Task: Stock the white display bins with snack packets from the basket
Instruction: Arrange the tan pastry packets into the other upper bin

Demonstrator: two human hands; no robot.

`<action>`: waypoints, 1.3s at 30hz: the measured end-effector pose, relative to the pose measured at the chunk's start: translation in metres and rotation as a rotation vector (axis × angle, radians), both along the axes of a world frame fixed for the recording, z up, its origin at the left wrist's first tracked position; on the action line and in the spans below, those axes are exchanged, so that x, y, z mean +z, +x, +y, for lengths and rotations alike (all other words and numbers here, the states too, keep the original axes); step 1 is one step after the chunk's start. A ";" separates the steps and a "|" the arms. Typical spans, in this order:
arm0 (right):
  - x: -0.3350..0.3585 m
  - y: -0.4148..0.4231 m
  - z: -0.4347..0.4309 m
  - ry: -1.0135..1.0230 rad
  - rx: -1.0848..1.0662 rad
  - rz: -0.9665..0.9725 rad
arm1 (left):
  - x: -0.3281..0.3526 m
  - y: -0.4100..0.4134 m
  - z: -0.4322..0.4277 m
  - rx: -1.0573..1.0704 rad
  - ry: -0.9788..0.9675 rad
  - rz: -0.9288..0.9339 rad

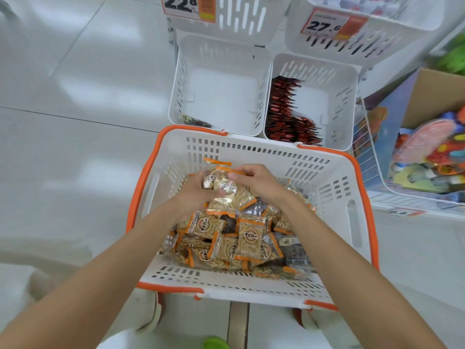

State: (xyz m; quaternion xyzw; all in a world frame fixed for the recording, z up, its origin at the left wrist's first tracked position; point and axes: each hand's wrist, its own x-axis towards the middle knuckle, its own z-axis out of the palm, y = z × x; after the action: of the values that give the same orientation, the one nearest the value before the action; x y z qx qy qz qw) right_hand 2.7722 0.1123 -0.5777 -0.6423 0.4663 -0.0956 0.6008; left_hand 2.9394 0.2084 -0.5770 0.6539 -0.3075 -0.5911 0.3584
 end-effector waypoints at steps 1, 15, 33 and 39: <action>-0.010 0.001 -0.002 0.030 -0.081 -0.027 | 0.000 0.003 0.000 0.053 0.000 0.017; -0.026 -0.012 0.000 0.021 -0.208 0.097 | 0.016 0.025 0.006 0.172 -0.028 0.134; 0.176 0.048 -0.038 0.025 -0.013 -0.207 | 0.143 0.059 -0.068 -0.275 -0.137 0.131; 0.240 0.085 -0.078 -0.059 0.083 -0.231 | 0.201 0.104 -0.113 -0.350 -0.261 -0.069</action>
State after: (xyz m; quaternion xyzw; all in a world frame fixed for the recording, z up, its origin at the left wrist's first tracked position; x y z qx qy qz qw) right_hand 2.8571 0.0343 -0.3375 -0.6631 0.3641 -0.1574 0.6347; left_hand 3.0436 0.0956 -0.3764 0.5586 -0.5023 -0.5766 0.3212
